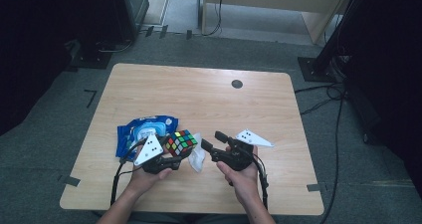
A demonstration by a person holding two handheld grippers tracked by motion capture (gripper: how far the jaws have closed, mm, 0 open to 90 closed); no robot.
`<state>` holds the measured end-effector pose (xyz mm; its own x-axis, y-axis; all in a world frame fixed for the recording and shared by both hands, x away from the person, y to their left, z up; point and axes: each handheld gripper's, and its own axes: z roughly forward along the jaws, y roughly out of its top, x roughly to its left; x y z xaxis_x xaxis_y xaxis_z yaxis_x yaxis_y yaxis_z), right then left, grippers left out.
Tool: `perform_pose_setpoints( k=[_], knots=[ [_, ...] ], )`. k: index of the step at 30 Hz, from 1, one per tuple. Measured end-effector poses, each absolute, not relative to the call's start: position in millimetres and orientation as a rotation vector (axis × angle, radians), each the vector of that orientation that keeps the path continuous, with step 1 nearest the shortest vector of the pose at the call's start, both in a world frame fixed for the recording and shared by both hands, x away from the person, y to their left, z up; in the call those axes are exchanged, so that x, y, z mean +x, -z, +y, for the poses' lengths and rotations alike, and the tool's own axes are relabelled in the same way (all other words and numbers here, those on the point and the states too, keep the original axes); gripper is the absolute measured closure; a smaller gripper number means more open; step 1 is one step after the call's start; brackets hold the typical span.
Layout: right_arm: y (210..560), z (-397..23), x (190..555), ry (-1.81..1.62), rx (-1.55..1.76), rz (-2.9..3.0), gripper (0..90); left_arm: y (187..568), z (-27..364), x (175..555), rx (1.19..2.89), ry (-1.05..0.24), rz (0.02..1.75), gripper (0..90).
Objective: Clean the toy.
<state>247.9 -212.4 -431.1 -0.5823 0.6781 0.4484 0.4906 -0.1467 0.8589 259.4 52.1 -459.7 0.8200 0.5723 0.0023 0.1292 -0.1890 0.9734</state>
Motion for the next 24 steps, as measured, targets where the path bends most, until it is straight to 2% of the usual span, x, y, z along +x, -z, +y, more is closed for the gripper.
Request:
perform_pose_setpoints(
  k=[4, 7, 17, 21, 24],
  knots=[
    [426, -200, 244, -1.837, 1.353, 1.990, 18.5, 462, 44, 256, 1.737, -0.459, 0.535, 34.2],
    [426, -194, 244, -1.822, 1.383, 1.999, 15.9, 464, 36, 252, 1.743, -0.478, 0.513, 34.1],
    [434, -179, 243, -1.792, 1.457, 2.061, 15.9, 464, 26, 243, 1.735, -0.555, 0.490, 34.1],
    [439, -177, 246, -1.795, 1.518, 2.077, 22.2, 464, 23, 239, 1.738, -0.599, 0.474, 34.1],
    [439, -177, 246, -1.819, 1.512, 2.090, 33.7, 465, 22, 239, 1.746, -0.612, 0.471, 34.2]
  ],
)
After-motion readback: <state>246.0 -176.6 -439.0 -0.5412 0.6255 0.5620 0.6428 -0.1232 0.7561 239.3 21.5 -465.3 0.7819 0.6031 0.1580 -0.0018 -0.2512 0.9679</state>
